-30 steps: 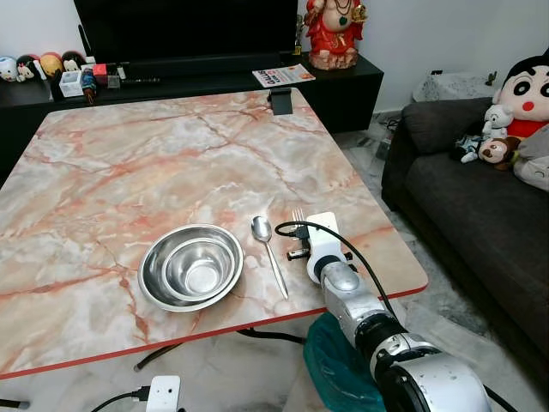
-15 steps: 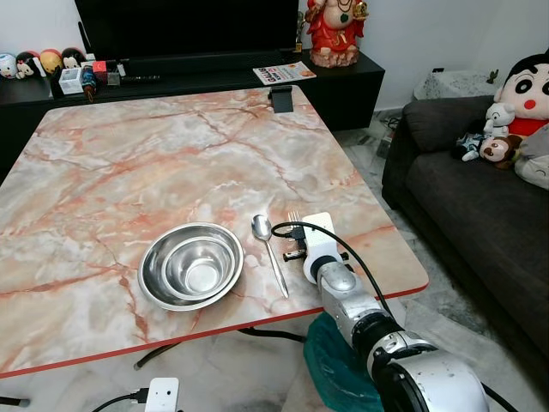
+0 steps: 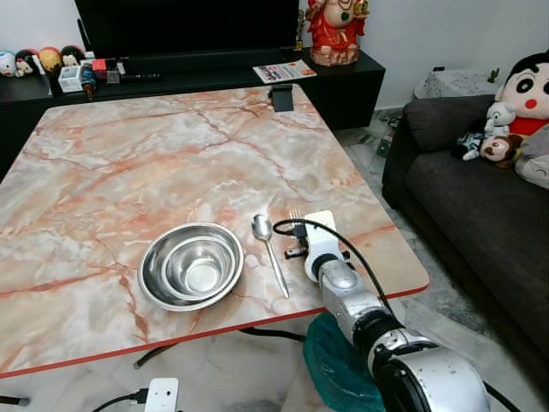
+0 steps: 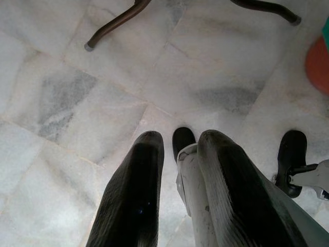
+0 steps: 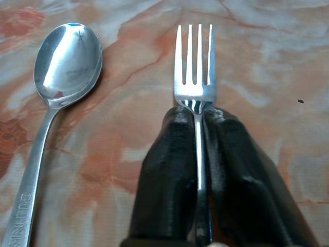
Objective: Setting the table
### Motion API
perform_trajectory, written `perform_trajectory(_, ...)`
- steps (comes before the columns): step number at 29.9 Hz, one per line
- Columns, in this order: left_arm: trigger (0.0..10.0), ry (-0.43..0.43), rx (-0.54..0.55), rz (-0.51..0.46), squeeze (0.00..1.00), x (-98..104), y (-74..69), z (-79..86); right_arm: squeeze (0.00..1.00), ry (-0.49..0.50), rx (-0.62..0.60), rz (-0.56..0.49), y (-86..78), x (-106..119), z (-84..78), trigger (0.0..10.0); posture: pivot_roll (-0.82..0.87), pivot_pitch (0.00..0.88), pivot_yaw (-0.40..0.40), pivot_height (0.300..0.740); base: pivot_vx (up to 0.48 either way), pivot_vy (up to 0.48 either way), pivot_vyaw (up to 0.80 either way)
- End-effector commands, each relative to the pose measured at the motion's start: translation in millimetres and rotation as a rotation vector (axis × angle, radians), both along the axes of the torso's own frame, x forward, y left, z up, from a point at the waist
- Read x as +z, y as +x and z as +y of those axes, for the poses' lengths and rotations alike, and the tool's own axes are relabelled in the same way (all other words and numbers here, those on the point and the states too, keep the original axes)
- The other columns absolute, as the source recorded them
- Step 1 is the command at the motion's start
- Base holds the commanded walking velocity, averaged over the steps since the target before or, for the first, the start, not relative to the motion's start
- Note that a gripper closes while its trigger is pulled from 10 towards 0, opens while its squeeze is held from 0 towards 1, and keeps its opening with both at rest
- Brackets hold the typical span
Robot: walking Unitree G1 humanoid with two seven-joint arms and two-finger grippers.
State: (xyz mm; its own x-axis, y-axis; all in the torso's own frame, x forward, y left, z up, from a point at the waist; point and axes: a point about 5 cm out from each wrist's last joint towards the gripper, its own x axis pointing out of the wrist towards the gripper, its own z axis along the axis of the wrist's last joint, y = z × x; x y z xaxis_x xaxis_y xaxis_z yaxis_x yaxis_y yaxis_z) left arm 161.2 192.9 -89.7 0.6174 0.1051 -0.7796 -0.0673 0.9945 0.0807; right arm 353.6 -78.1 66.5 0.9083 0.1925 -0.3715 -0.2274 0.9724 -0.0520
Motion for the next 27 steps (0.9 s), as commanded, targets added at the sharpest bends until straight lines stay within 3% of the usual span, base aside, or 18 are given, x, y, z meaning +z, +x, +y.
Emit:
perform_trajectory(1,10.0,0.005,0.013,0.017,0.0,-1.8,-4.1,1.6,1.0,0.006,-0.005,-0.007,3.4,4.8,0.0,10.0,0.04,0.044,-0.027,0.74,0.0,0.0,0.0)
perform_trajectory(17,10.0,0.006,0.019,0.015,0.0,-1.2,-2.9,2.5,1.0,0.009,0.011,-0.015,3.8,6.5,3.3,10.0,0.05,0.038,-0.028,0.74,0.0,0.0,0.0)
perform_trajectory(18,10.0,0.005,0.02,0.014,0.0,-1.1,-2.6,2.4,0.04,-0.003,0.018,-0.045,5.5,10.4,4.7,10.0,0.05,0.037,-0.028,0.74,0.0,0.0,0.0)
perform_trajectory(19,10.0,0.004,0.02,0.014,0.0,-1.0,-2.3,2.3,0.0,0.023,0.019,-0.081,8.1,16.6,6.1,10.0,0.05,0.035,-0.027,0.74,0.0,0.0,0.0)
perform_trajectory(23,10.0,0.002,0.018,0.012,0.0,-0.5,-0.9,2.2,0.0,0.093,0.007,-0.177,14.2,32.8,7.3,10.0,0.04,0.03,-0.025,0.74,0.0,0.0,0.0)
perform_trajectory(27,10.0,0.0,0.014,0.012,0.0,0.0,0.7,1.9,0.0,0.102,0.003,-0.235,16.1,40.6,7.6,10.0,0.04,0.023,-0.022,0.74,0.0,0.0,0.0)
